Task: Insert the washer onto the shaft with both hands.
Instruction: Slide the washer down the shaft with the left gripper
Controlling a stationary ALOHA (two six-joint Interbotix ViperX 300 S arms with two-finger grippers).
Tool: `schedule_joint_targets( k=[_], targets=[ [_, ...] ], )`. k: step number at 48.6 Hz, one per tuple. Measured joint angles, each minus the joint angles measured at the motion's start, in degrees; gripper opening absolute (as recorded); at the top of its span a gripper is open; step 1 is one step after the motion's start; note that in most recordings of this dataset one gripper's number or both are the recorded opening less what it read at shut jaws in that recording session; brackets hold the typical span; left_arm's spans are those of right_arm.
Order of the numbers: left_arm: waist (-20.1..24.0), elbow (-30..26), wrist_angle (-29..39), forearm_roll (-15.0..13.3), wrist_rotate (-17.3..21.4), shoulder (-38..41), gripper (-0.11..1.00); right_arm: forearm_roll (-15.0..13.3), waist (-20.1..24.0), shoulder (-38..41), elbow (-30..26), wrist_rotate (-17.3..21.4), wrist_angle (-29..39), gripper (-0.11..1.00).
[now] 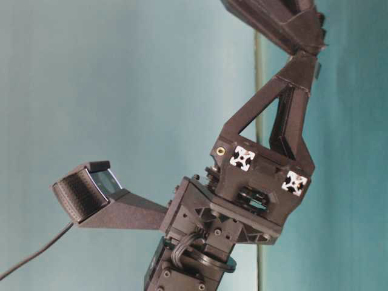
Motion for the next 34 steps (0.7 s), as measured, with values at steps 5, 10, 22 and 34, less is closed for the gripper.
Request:
schedule_joint_targets(
  k=[5,10,22,34],
  targets=[
    [0.09,0.00,0.18,0.00,0.00,0.00,0.37,0.00,0.00,0.00,0.00,0.00,0.00,0.00],
    [0.00,-0.09,0.26,0.00,0.00,0.00,0.37,0.00,0.00,0.00,0.00,0.00,0.00,0.00],
    [0.09,-0.70,0.35,0.00,0.18,0.26,0.37,0.00,0.09,0.00,0.00,0.00,0.62,0.00],
    [-0.18,-2.37,0.70,0.00,0.53,1.32,0.37,-0.09,0.79,0.09,0.09,0.00,2.02,0.00]
  ],
)
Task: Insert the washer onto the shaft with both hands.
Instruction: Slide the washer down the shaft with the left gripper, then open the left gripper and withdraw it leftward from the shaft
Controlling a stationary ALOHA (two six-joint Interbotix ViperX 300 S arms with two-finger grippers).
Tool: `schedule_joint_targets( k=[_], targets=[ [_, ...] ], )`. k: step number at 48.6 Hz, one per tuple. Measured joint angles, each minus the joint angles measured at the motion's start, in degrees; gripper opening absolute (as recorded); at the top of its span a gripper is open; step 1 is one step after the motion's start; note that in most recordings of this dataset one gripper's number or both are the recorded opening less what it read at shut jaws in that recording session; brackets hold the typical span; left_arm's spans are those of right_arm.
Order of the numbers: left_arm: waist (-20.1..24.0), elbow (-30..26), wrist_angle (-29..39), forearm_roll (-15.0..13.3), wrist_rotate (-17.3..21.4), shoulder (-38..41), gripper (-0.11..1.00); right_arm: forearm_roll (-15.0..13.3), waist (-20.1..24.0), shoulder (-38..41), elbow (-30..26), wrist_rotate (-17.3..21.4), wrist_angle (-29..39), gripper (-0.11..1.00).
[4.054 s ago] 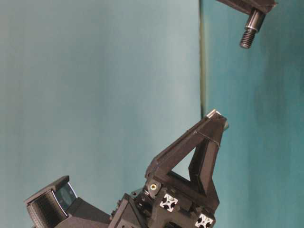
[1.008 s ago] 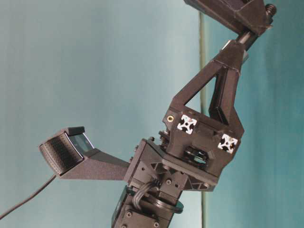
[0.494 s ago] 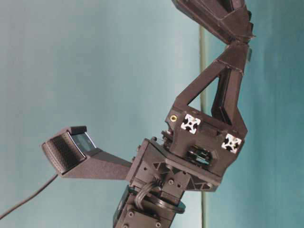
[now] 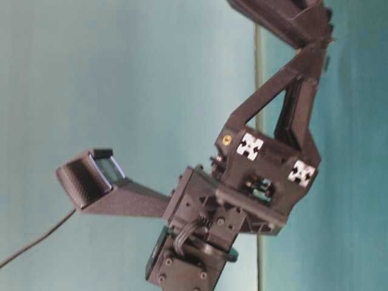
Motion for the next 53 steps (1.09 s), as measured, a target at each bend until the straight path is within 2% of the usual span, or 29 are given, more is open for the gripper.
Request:
schedule_joint_targets(
  k=[18,37,46,49,53],
  targets=[
    [0.62,-1.85,4.66,0.09,-0.09,-0.35,0.37,0.09,-0.09,0.44,0.00,0.00,0.62,0.00],
    [0.97,-2.29,5.98,0.18,-0.35,-0.88,0.37,0.18,-0.26,1.23,-0.26,0.00,0.53,0.00],
    [2.02,-3.43,5.89,0.18,-0.62,-2.64,0.75,0.09,-0.18,1.41,-0.35,0.00,0.53,0.00],
    [2.20,-3.34,5.98,0.09,-0.62,-2.81,0.78,0.09,-0.09,1.41,-0.35,-0.09,0.53,0.00],
    [2.02,-3.34,6.50,0.09,-0.62,-2.99,0.74,0.18,-0.09,1.41,-0.35,0.00,0.53,0.00]
  ],
)
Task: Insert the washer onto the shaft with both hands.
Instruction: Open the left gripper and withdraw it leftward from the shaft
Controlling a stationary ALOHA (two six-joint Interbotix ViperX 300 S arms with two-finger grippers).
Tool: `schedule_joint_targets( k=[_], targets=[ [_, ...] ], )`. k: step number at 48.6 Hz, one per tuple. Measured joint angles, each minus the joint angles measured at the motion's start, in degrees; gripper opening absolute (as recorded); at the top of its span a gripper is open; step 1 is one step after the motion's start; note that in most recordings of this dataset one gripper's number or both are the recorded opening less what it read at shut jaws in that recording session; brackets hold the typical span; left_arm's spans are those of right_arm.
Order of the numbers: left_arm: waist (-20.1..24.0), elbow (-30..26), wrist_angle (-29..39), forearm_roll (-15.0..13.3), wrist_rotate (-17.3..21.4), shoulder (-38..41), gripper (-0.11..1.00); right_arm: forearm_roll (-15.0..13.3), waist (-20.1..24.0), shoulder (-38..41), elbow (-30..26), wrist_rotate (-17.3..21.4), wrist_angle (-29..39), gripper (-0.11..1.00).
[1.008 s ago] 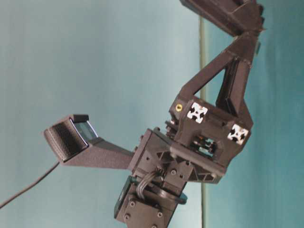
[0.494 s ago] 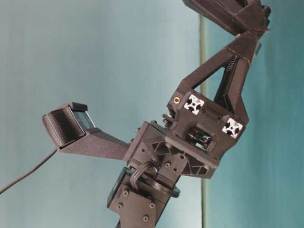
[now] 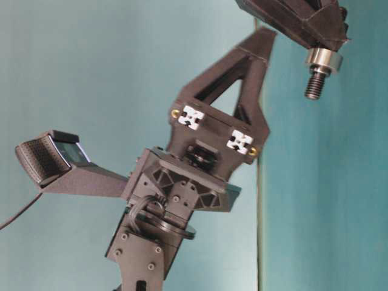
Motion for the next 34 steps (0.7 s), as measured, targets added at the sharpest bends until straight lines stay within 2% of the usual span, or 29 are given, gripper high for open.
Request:
schedule_joint_targets(
  k=[17,34],
  targets=[
    [0.09,0.62,3.08,0.00,-0.09,-2.02,0.72,-0.09,0.00,0.00,0.09,-0.09,-0.09,0.00],
    [0.00,7.03,6.77,0.00,0.00,-9.76,0.72,0.00,-0.09,-0.18,0.97,0.00,-2.29,0.00]
  ],
)
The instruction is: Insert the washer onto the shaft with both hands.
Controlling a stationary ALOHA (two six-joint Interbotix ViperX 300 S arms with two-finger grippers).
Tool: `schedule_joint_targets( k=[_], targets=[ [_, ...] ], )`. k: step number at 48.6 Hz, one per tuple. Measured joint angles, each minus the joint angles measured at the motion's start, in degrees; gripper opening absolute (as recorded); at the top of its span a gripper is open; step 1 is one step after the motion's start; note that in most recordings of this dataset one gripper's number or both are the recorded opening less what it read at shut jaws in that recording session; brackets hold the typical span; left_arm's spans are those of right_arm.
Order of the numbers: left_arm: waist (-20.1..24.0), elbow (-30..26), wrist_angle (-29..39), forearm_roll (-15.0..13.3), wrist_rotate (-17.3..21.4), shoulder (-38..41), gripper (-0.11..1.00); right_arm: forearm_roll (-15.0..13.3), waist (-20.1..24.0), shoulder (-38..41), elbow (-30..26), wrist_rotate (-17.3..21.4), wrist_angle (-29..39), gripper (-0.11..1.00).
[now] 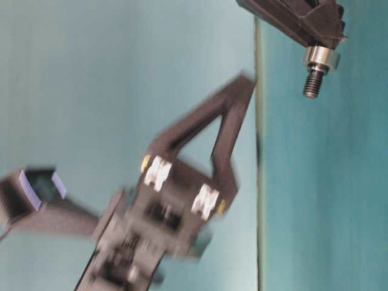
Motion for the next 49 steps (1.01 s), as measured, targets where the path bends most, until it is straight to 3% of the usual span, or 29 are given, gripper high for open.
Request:
schedule_joint_targets(
  k=[26,49],
  targets=[
    [-1.32,13.97,8.79,0.00,0.09,-18.19,0.72,-0.09,0.00,-0.18,0.09,0.00,-0.79,0.00],
    [-1.32,15.82,9.14,0.00,0.09,-20.74,0.72,-0.09,0.00,-0.18,0.09,0.00,-0.79,0.00]
  ],
)
